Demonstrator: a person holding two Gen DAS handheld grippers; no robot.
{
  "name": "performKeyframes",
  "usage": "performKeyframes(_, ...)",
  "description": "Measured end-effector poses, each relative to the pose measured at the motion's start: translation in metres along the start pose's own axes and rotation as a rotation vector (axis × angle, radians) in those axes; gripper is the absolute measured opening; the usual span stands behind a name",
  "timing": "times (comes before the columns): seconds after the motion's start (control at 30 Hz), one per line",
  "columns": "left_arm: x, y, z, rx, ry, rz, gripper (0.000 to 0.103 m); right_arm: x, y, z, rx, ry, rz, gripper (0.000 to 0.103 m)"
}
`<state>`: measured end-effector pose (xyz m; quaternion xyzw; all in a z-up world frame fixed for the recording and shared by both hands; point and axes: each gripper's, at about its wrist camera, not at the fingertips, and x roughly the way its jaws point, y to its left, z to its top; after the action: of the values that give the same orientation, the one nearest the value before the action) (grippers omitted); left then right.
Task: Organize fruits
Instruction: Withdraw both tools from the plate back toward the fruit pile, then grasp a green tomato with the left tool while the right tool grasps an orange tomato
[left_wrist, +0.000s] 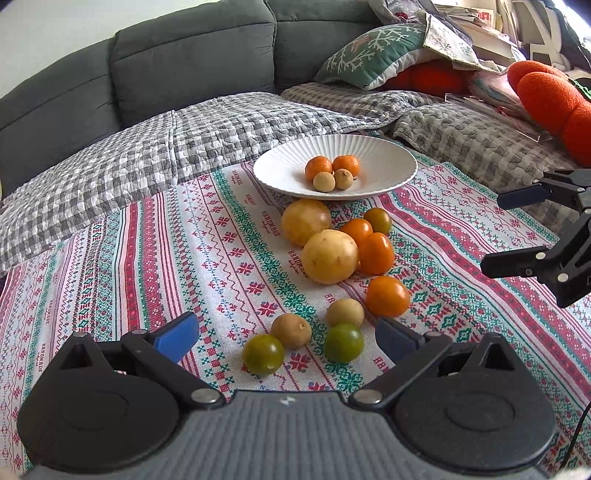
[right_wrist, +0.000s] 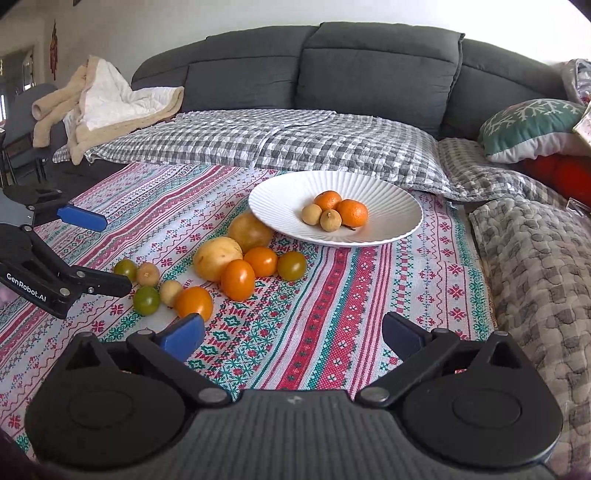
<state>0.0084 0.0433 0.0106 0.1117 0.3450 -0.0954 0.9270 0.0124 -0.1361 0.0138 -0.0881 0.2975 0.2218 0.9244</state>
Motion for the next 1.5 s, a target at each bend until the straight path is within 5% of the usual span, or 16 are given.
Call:
performKeyframes(0.37, 0.001, 0.015, -0.022, 0.046, 0.01, -0.025, 0.091, 0.02, 0.034, -0.005, -0.065, 0.055, 0.053, 0.102)
performKeyframes(0.67, 0.007, 0.025, -0.021, -0.036, 0.041, -0.038, 0.062, 0.035, 0.058, 0.003, -0.106, 0.071, 0.102, 0.1)
performKeyframes(1.0, 0.02, 0.029, -0.019, -0.114, 0.08, -0.063, 0.039, 0.053, 0.062, 0.009, -0.098, 0.129, 0.095, 0.065)
performKeyframes(1.5, 0.025, 0.028, -0.017, -0.103, 0.09, -0.051, 0.018, 0.065, 0.075, 0.018, -0.128, 0.146, 0.096, 0.037)
